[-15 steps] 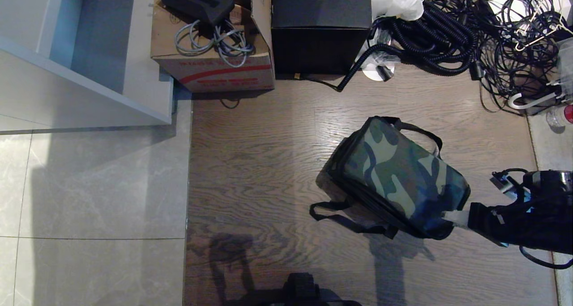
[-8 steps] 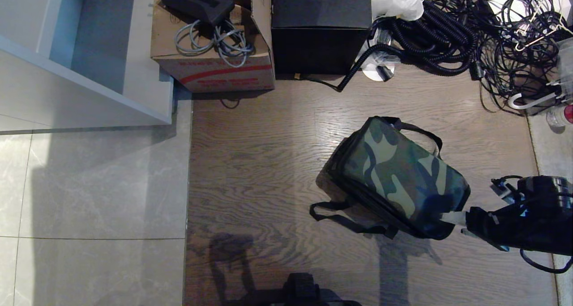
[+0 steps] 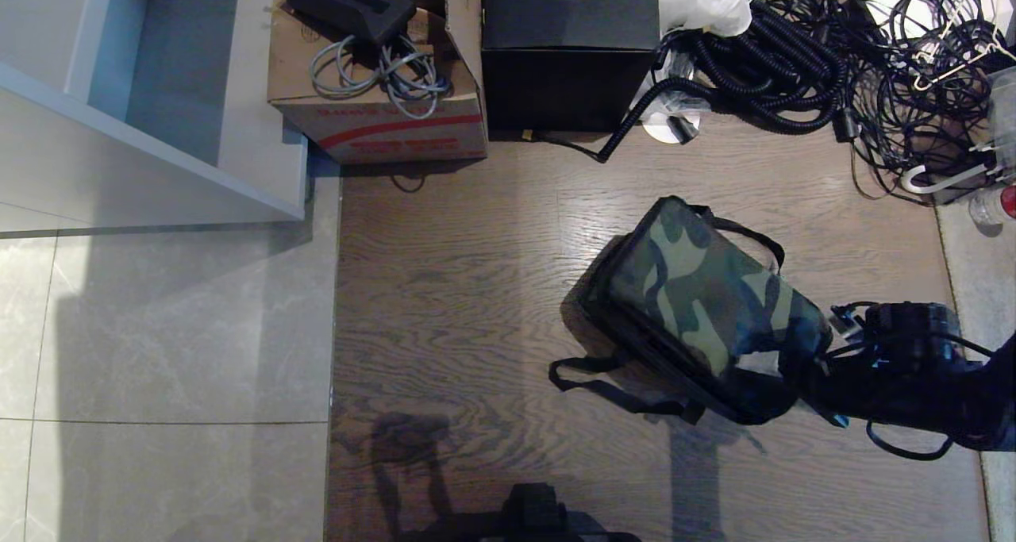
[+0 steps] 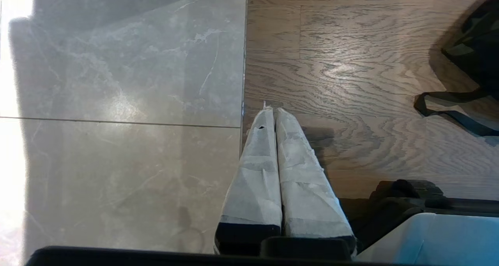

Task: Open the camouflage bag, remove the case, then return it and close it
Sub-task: Open the top of the storage box

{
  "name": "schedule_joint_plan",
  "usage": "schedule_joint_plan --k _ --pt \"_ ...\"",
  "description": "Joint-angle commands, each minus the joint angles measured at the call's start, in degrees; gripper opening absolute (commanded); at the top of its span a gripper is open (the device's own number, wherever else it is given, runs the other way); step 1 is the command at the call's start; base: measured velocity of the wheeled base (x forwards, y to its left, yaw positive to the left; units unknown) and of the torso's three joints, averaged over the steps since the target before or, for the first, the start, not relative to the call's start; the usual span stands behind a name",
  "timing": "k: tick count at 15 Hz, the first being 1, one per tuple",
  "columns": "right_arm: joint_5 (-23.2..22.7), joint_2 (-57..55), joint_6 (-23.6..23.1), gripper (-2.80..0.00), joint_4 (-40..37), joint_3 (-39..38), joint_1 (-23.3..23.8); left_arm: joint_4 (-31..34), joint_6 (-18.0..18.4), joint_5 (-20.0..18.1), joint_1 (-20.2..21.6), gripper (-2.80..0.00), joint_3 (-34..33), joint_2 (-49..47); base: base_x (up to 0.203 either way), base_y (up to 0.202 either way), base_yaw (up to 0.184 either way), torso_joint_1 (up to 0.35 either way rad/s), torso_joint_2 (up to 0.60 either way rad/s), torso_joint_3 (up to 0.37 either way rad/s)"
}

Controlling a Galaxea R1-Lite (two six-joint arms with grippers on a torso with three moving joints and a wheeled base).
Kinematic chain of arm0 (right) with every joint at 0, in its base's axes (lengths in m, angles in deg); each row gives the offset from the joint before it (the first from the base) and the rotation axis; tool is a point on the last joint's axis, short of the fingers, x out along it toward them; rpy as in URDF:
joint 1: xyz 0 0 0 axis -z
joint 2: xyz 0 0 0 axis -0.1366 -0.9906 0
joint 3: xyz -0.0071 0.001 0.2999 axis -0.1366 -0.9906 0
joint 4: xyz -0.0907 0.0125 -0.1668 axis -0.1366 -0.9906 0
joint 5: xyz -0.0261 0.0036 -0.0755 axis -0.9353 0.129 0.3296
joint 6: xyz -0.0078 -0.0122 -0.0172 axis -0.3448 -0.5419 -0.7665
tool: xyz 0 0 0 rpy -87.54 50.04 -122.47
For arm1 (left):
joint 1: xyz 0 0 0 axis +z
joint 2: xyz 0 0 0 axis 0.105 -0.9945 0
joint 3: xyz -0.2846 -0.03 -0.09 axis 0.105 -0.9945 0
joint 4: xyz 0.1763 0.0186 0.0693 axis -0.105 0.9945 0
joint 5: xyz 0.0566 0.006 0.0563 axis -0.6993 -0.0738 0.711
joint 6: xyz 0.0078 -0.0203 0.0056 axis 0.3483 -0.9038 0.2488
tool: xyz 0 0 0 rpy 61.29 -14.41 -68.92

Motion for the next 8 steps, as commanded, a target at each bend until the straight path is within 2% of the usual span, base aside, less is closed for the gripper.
schedule_joint_plan --k 1,4,5,8 --pt "-0.2 -0.6 1.8 0.00 2.4 0.4 -0.8 0.0 0.0 0.0 0.0 -2.80 0.0 0.0 0.000 0.000 0.000 0.000 0.00 0.000" --pt "-0.2 2.2 2.0 0.00 2.3 -0.2 -0.7 0.0 0.0 0.0 0.0 -2.80 0.0 0.0 0.000 0.000 0.000 0.000 0.00 0.000" --pt "-0.2 3.9 2.0 -2.80 2.1 -0.4 -0.6 0.0 0.0 0.0 0.0 -2.80 0.0 0.0 0.000 0.000 0.000 0.000 0.00 0.000" --pt "-0.2 8.2 1.9 -2.80 2.0 -1.1 -0.5 0.0 0.0 0.0 0.0 -2.80 0.0 0.0 0.000 0.000 0.000 0.000 0.00 0.000"
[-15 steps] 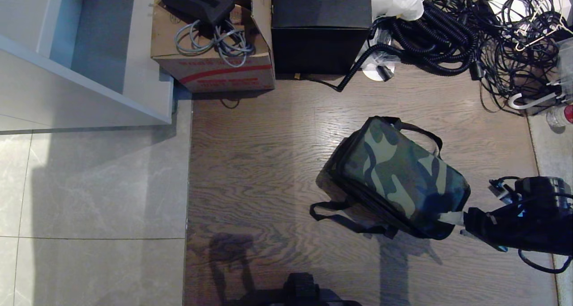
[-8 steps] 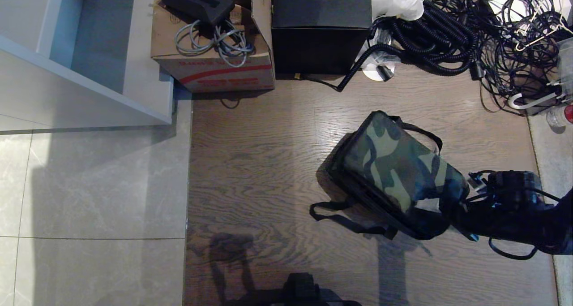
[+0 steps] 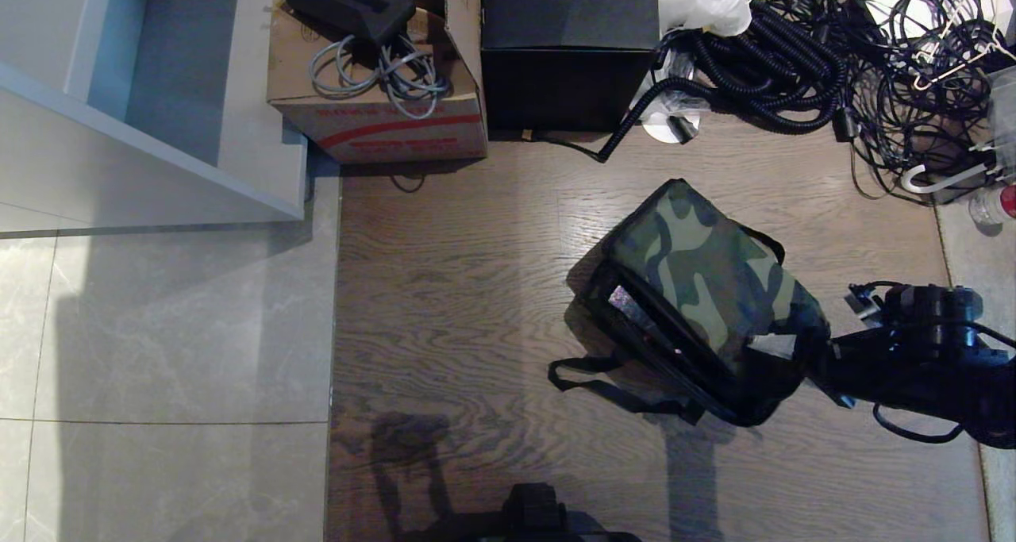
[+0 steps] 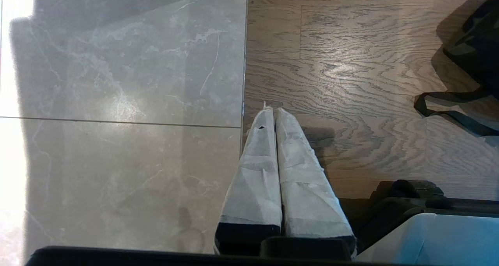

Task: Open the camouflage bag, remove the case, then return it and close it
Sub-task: Open the top of the storage box

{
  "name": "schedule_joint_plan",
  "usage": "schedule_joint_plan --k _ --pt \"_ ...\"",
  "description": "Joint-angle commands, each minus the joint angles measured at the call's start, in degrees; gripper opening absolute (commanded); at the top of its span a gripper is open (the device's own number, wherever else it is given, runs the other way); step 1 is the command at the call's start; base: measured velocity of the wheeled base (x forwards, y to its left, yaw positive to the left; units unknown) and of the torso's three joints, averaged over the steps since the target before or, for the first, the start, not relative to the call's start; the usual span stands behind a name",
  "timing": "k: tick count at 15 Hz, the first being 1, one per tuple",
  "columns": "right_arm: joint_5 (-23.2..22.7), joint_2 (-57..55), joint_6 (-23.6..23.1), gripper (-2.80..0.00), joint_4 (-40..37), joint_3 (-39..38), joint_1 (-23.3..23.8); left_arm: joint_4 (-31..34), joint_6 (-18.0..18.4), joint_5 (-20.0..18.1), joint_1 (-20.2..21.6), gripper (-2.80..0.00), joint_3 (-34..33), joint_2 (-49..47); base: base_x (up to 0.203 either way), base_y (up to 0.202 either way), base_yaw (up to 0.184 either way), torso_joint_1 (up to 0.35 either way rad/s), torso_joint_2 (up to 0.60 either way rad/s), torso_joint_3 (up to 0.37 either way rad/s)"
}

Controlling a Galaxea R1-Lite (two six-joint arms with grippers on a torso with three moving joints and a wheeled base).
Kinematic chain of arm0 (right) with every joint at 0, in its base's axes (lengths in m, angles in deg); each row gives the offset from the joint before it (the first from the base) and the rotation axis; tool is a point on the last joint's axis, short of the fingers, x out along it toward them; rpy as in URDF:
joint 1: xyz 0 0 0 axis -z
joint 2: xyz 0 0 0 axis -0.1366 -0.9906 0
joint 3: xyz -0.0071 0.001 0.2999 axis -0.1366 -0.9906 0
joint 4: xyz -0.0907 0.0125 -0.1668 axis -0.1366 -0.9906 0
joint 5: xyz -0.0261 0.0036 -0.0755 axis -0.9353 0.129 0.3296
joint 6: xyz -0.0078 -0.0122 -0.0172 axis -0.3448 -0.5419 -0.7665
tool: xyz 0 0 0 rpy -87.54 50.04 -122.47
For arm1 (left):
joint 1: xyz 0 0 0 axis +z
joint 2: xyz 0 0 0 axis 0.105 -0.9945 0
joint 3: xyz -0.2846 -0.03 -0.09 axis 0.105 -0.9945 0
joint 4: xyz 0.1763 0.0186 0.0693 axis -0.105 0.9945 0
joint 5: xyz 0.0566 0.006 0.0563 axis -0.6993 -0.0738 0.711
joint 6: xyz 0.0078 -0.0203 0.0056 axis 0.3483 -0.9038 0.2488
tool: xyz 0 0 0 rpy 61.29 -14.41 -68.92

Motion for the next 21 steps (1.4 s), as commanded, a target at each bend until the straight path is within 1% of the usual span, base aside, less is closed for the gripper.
schedule_joint_plan --k 1,4,8,11,12,14,15,16,17,19,21 --pt "-0.4 3.0 0.1 -2.80 0.2 -0.7 0.1 0.0 0.0 0.0 0.0 -2.80 0.0 0.0 0.000 0.000 0.000 0.000 0.00 0.000" --pt "-0.9 6.1 0.2 -2.80 -0.6 -2.5 0.1 0.0 0.0 0.0 0.0 -2.80 0.0 0.0 0.000 0.000 0.000 0.000 0.00 0.000" --pt "-1.0 8.4 0.2 -2.80 -1.5 -2.5 2.2 0.0 0.0 0.0 0.0 -2.80 0.0 0.0 0.000 0.000 0.000 0.000 0.00 0.000" --pt "-1.2 9.5 0.4 -2.80 -1.4 -0.7 4.1 0.0 0.0 0.0 0.0 -2.80 0.0 0.0 0.000 0.000 0.000 0.000 0.00 0.000" --pt "-1.2 9.4 1.1 0.00 -1.4 -0.1 4.6 0.0 0.0 0.0 0.0 -2.80 0.0 0.0 0.000 0.000 0.000 0.000 0.00 0.000" --pt "-1.1 9.6 3.6 0.00 -0.9 2.1 6.0 0.0 0.0 0.0 0.0 -2.80 0.0 0.0 0.000 0.000 0.000 0.000 0.00 0.000" --pt "-1.1 9.7 6.5 0.00 -0.6 4.0 7.1 0.0 0.0 0.0 0.0 -2.80 0.0 0.0 0.000 0.000 0.000 0.000 0.00 0.000" --pt "-1.0 9.6 10.5 0.00 0.4 6.0 7.9 0.0 0.0 0.0 0.0 -2.80 0.0 0.0 0.000 0.000 0.000 0.000 0.00 0.000" --pt "-0.9 9.6 13.4 0.00 2.3 7.5 8.5 0.0 0.0 0.0 0.0 -2.80 0.0 0.0 0.000 0.000 0.000 0.000 0.00 0.000" --pt "-0.1 9.0 15.6 0.00 6.0 10.5 9.7 0.0 0.0 0.0 0.0 -2.80 0.0 0.0 0.000 0.000 0.000 0.000 0.00 0.000" --pt "2.1 8.0 16.0 0.00 7.5 13.3 10.4 0.0 0.0 0.0 0.0 -2.80 0.0 0.0 0.000 0.000 0.000 0.000 0.00 0.000"
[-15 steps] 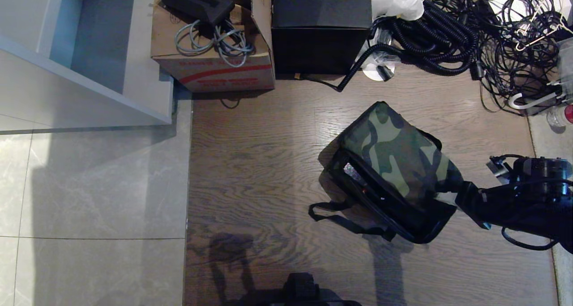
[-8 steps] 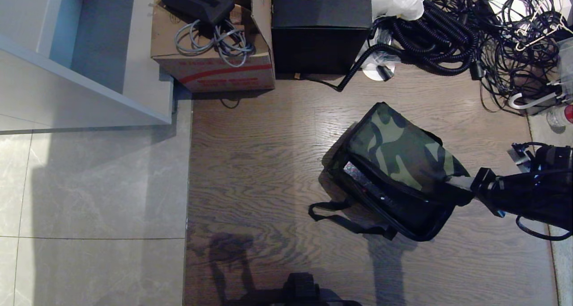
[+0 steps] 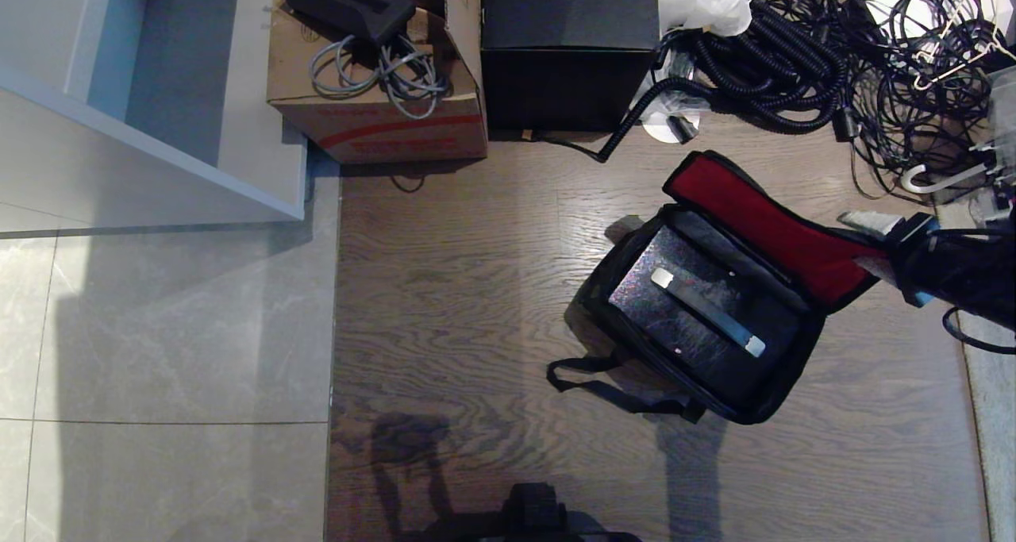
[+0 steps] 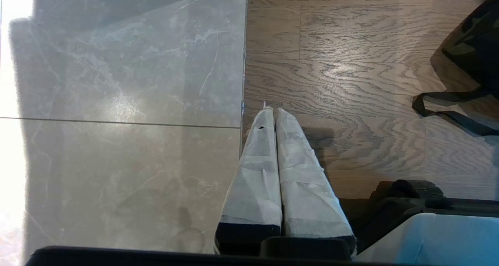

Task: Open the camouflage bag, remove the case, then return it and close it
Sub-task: Open the top of the storage box

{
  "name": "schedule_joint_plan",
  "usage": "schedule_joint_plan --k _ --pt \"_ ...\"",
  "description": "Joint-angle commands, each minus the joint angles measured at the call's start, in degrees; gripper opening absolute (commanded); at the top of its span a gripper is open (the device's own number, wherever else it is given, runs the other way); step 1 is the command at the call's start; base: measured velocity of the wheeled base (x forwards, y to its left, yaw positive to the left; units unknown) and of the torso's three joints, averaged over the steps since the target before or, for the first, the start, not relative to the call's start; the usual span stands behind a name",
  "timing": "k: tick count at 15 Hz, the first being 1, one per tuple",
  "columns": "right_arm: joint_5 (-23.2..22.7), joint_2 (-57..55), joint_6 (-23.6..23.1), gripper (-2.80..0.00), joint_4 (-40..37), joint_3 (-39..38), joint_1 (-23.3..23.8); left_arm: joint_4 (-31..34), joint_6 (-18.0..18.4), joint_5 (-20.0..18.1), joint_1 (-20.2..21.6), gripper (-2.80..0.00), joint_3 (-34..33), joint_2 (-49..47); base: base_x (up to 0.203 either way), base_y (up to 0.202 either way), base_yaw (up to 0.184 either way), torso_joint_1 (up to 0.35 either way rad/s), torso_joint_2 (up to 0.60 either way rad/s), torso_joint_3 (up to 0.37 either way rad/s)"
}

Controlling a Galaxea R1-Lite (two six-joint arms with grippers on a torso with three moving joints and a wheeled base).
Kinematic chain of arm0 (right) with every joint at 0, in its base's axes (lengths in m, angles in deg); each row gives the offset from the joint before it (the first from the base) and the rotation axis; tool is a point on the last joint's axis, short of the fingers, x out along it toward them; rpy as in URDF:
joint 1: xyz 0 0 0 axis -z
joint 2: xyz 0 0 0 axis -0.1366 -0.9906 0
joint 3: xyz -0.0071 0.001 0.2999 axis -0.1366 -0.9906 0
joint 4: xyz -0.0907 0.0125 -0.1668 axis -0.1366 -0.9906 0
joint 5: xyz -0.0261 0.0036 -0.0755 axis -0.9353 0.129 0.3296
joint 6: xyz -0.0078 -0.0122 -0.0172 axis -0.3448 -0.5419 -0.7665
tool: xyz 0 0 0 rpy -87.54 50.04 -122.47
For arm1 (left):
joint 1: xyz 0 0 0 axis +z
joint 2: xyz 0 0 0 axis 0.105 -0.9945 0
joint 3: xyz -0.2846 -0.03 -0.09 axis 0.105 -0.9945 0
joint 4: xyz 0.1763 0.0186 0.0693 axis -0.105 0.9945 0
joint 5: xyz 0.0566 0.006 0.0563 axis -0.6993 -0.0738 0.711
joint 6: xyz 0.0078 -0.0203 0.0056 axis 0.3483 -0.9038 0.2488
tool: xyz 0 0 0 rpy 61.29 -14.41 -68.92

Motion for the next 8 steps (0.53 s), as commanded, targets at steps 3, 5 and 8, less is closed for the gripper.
schedule_joint_plan --k 3,5,8 --pt "5.4 -2.4 -0.5 0.00 5.8 4.5 1.8 0.0 0.0 0.0 0.0 -2.80 0.0 0.0 0.000 0.000 0.000 0.000 0.00 0.000" --pt "5.0 0.2 -0.8 0.00 5.4 2.6 2.2 0.0 0.0 0.0 0.0 -2.80 0.0 0.0 0.000 0.000 0.000 0.000 0.00 0.000" --pt "1.5 4.6 -2.6 0.00 0.8 -3.8 2.2 0.0 0.0 0.0 0.0 -2.80 0.0 0.0 0.000 0.000 0.000 0.000 0.00 0.000"
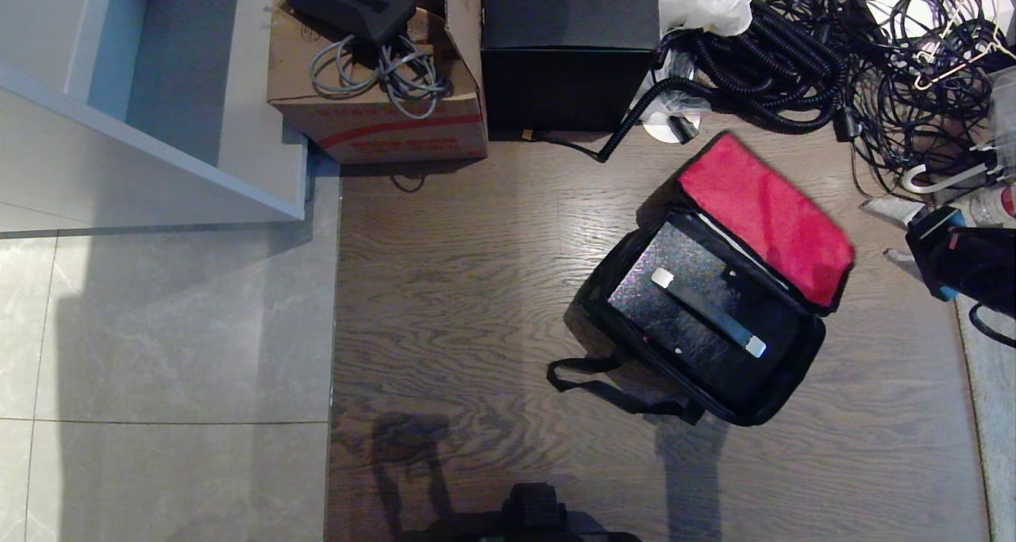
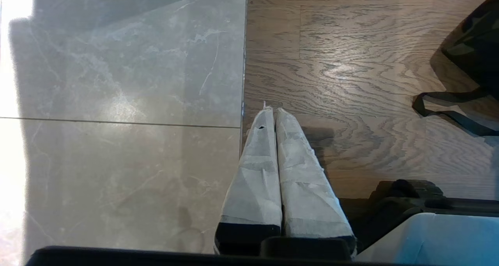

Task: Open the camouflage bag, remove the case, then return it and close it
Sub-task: Open the top of the storage box, then grip the handle

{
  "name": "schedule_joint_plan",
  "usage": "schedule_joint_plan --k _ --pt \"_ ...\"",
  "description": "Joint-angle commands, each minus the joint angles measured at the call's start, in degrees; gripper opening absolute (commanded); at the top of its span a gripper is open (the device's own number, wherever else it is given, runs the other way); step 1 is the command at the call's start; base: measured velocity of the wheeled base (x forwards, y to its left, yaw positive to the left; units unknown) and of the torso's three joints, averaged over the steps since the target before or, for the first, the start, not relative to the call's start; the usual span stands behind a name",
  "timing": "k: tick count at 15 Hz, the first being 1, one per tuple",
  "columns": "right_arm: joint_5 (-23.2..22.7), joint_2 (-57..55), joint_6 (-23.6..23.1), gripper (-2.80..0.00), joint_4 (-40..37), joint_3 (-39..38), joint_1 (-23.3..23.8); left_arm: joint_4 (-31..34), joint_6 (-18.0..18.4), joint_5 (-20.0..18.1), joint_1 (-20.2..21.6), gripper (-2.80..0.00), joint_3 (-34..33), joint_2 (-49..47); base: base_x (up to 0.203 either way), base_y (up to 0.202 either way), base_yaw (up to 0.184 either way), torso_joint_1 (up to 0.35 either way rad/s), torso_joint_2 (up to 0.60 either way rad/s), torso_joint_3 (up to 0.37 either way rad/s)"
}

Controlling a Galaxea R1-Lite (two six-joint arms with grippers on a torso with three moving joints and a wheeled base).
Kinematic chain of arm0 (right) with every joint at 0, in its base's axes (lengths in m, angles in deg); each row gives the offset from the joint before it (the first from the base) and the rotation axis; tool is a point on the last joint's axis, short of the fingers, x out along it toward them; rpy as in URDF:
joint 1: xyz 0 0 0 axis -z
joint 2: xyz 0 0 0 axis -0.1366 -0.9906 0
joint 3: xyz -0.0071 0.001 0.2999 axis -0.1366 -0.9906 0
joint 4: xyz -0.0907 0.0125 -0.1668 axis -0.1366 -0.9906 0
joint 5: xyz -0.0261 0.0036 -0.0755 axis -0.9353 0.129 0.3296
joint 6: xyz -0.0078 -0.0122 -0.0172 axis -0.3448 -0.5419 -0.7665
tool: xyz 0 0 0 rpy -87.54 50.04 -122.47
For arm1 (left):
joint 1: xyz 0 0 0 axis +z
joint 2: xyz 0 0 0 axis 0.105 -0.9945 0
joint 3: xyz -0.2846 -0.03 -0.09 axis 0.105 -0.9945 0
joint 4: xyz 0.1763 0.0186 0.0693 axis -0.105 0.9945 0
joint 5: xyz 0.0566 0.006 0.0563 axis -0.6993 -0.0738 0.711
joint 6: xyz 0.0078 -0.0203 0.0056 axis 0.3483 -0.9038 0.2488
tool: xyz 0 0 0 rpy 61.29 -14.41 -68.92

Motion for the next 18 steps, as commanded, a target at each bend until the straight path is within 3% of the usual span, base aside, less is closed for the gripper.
schedule_joint_plan --k 1,3,6,7,10,12,14,18 --pt "-0.4 3.6 -0.5 0.00 -1.2 -3.1 0.1 0.0 0.0 0.0 0.0 -2.80 0.0 0.0 0.000 0.000 0.000 0.000 0.00 0.000" --pt "-0.6 4.5 -2.5 0.00 -1.3 -6.4 0.0 0.0 0.0 0.0 0.0 -2.80 0.0 0.0 0.000 0.000 0.000 0.000 0.00 0.000" --pt "-0.7 2.7 -11.0 0.00 -2.2 -13.0 -0.5 0.0 0.0 0.0 0.0 -2.80 0.0 0.0 0.000 0.000 0.000 0.000 0.00 0.000" --pt "-0.7 1.6 -12.4 -2.80 -2.6 -14.1 -0.7 0.0 0.0 0.0 0.0 -2.80 0.0 0.0 0.000 0.000 0.000 0.000 0.00 0.000" --pt "-0.6 -1.8 -18.4 -2.80 -3.6 -15.1 -0.8 0.0 0.0 0.0 0.0 -2.80 0.0 0.0 0.000 0.000 0.000 0.000 0.00 0.000" --pt "-0.5 -6.5 -30.7 -2.80 -10.7 -15.2 -0.8 0.0 0.0 0.0 0.0 -2.80 0.0 0.0 0.000 0.000 0.000 0.000 0.00 0.000" --pt "-0.3 -10.7 -37.7 -2.80 -13.1 -14.2 -1.1 0.0 0.0 0.0 0.0 -2.80 0.0 0.0 0.000 0.000 0.000 0.000 0.00 0.000" --pt "-0.3 -15.6 -39.0 -2.80 -12.7 -9.1 -7.1 0.0 0.0 0.0 0.0 -2.80 0.0 0.0 0.000 0.000 0.000 0.000 0.00 0.000"
